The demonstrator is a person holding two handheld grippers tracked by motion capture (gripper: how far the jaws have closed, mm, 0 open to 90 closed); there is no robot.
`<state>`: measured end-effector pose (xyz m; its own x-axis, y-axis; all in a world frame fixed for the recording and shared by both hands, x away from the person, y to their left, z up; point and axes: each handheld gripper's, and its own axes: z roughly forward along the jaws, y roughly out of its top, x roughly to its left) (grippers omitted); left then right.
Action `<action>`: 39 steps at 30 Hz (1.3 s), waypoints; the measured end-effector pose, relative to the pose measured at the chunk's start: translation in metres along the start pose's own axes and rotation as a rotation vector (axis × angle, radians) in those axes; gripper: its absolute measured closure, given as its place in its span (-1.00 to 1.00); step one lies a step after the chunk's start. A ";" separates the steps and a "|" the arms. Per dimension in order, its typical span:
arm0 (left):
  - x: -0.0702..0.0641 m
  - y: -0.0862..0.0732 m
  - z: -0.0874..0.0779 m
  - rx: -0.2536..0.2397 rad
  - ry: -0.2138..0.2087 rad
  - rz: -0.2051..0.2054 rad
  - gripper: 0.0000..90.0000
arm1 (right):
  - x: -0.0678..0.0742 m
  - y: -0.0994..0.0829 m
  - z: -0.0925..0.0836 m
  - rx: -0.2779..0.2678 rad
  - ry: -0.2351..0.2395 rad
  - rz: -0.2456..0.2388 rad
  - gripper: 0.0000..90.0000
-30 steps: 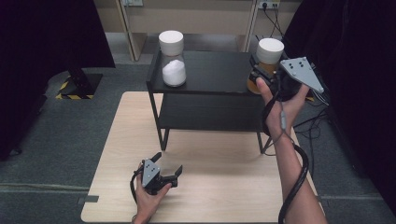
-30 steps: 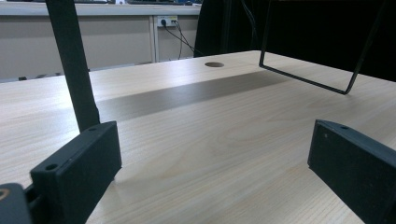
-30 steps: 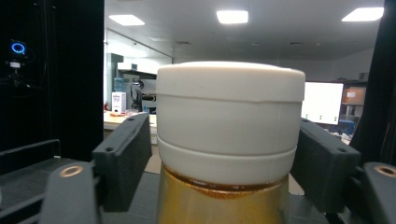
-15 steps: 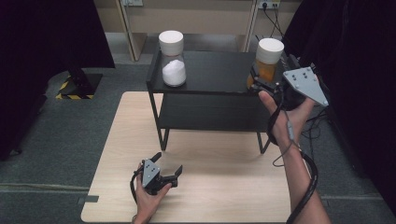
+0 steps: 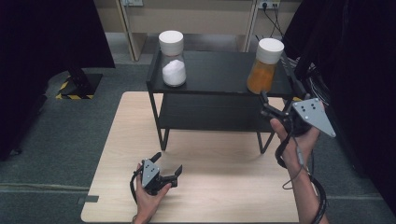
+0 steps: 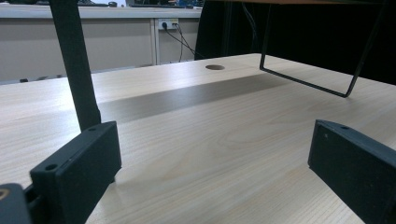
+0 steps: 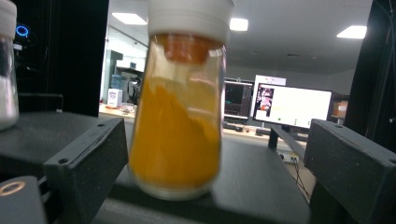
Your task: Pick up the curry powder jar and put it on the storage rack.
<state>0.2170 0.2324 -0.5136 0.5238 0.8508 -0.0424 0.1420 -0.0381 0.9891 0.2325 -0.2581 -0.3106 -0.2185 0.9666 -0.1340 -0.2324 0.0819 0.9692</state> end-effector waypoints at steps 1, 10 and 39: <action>0.000 0.000 0.000 0.000 0.000 0.000 -0.97 | -0.001 -0.005 -0.003 0.001 -0.002 -0.001 -0.84; 0.000 -0.001 0.000 -0.004 0.002 0.000 -0.97 | -0.010 -0.034 -0.032 0.017 0.011 0.015 -0.83; -0.001 -0.002 0.000 -0.010 0.004 0.003 -0.97 | -0.008 -0.115 -0.084 0.100 0.033 0.113 -0.82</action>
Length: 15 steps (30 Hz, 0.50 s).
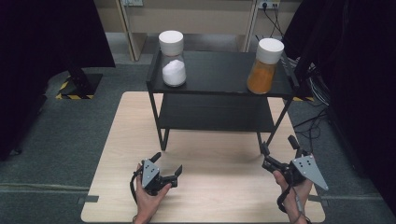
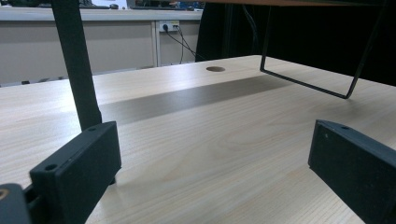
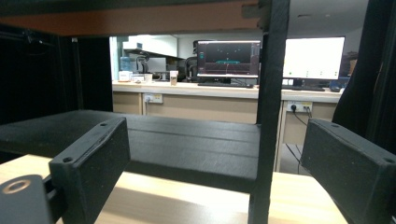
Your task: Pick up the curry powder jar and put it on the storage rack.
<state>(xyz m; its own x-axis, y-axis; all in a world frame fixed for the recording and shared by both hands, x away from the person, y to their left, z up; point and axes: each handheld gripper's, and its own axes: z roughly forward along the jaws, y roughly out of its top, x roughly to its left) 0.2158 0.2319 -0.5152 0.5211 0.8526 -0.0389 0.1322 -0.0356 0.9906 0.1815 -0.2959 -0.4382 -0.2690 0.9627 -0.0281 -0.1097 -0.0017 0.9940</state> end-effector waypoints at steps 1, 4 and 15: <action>0.000 0.000 0.000 0.000 0.000 0.000 -0.97 | 0.001 -0.002 0.000 0.003 0.001 0.000 -0.82; 0.000 0.000 0.000 0.000 0.000 0.001 -0.97 | 0.002 -0.007 0.000 0.018 0.004 -0.001 -0.82; -0.001 0.000 0.000 -0.001 0.001 0.003 -0.97 | 0.004 -0.027 -0.003 0.044 0.011 0.026 -0.81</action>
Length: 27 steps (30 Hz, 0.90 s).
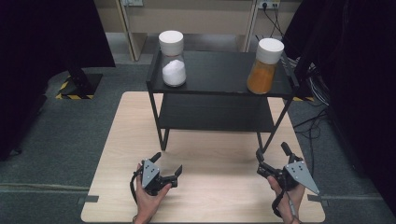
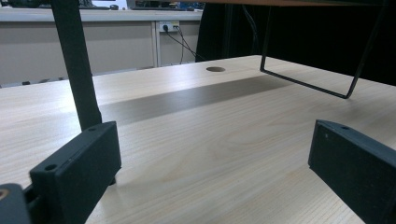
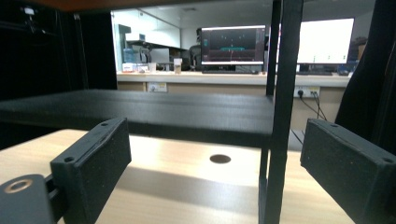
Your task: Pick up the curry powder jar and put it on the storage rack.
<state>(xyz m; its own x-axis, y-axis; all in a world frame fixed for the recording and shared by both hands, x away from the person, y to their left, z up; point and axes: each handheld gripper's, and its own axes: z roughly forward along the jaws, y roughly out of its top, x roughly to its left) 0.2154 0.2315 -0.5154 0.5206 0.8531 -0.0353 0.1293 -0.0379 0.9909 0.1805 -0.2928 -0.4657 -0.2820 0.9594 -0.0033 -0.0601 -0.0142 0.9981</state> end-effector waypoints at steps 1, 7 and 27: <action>0.000 0.000 0.000 0.000 0.000 0.000 -0.97 | 0.000 -0.002 0.000 0.008 0.000 0.002 -0.81; 0.000 0.000 0.000 -0.001 0.000 -0.002 -0.97 | -0.001 -0.015 0.000 0.063 0.004 0.017 -0.81; 0.001 0.000 0.000 -0.002 -0.003 -0.002 -0.97 | -0.004 -0.035 -0.002 0.149 -0.018 0.047 -0.80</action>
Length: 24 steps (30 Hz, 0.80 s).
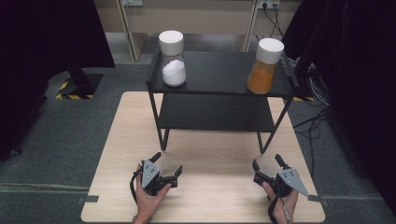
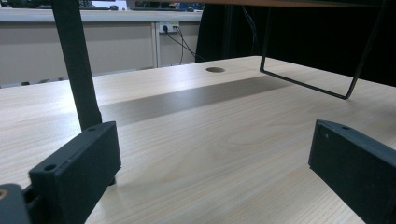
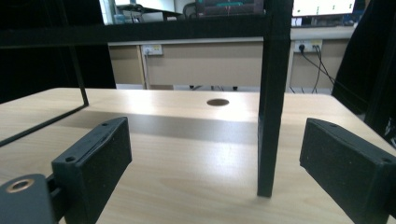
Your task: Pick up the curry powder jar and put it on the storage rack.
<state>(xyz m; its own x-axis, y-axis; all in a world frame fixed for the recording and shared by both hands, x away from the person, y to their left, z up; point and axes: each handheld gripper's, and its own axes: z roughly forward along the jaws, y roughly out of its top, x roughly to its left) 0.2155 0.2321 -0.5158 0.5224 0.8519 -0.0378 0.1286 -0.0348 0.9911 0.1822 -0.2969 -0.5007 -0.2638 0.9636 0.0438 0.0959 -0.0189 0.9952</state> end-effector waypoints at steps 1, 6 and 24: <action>0.000 0.000 0.000 0.000 0.000 0.000 -0.97 | -0.001 -0.001 0.000 0.007 -0.002 0.008 -0.80; 0.001 0.000 0.000 0.001 -0.002 -0.003 -0.97 | -0.002 -0.004 0.002 0.038 -0.014 0.033 -0.80; 0.001 0.000 0.000 0.000 -0.001 -0.004 -0.97 | 0.000 -0.006 0.003 0.052 -0.017 0.007 -0.79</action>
<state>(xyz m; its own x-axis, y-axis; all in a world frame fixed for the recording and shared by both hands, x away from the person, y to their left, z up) 0.2154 0.2327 -0.5158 0.5228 0.8514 -0.0417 0.1304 -0.0316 0.9910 0.1842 -0.2965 -0.5071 -0.2467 0.9679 0.0484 0.1475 -0.0118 0.9890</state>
